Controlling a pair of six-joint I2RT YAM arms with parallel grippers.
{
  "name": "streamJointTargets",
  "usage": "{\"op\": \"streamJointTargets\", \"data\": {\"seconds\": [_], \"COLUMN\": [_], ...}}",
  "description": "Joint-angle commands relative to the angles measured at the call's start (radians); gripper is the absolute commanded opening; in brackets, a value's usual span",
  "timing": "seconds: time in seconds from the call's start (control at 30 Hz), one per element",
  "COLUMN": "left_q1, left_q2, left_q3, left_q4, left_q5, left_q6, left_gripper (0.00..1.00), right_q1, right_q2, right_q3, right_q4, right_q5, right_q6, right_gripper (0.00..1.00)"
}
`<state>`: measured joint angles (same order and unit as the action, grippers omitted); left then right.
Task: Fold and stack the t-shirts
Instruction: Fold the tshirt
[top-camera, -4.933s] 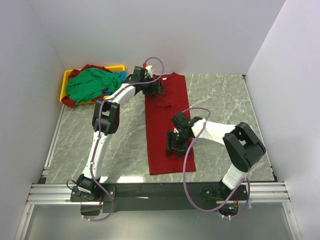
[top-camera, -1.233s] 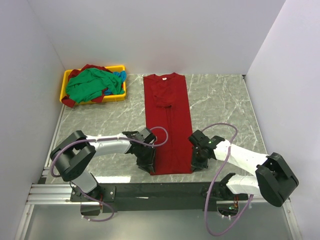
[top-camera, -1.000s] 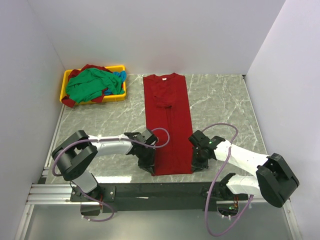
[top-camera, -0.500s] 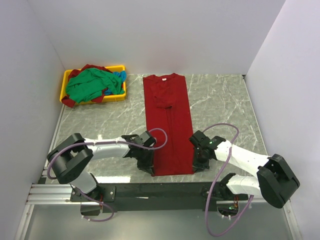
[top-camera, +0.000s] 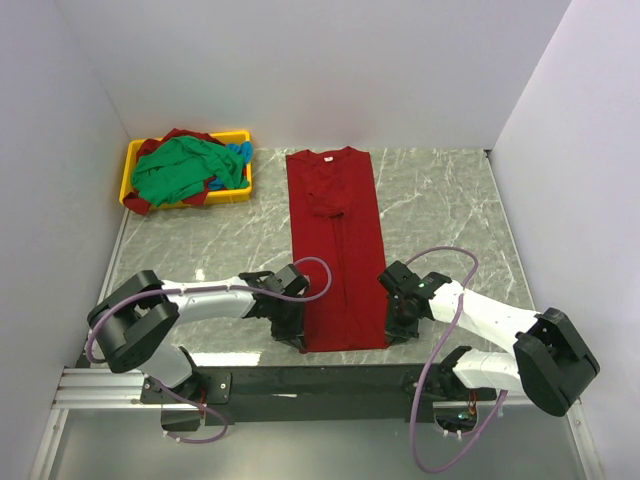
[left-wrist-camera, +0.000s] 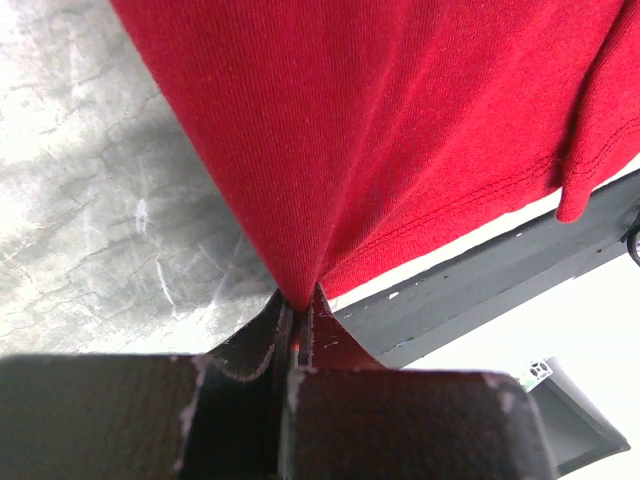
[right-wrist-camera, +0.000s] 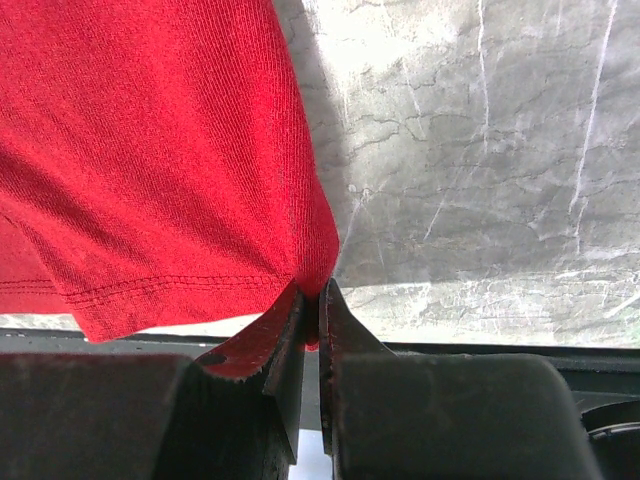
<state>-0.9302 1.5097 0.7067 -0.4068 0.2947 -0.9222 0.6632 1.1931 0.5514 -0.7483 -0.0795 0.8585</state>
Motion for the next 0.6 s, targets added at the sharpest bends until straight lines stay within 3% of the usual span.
{"op": "streamJointTargets", "data": {"seconds": [0.0,0.43,0.57], "left_q1": [-0.004,-0.006,-0.006], "left_q2": [-0.005,-0.022,-0.02], "left_q3": [-0.039,-0.056,-0.049], "left_q4": [-0.098,-0.104,-0.109], "left_q5": [-0.083,-0.091,-0.091], "left_q6": [0.028,0.031,0.037], "left_gripper": [0.0,0.0,0.0], "right_q1": [-0.004,-0.004,-0.004], "right_q2": [0.011,0.008,0.0], "right_q3": [0.002,-0.005,-0.007], "right_q4": [-0.046,-0.059,-0.062], "right_q5": [0.04,0.047,0.052], "right_q6": [0.007,0.025,0.03], "right_gripper": [0.05,0.14,0.22]}}
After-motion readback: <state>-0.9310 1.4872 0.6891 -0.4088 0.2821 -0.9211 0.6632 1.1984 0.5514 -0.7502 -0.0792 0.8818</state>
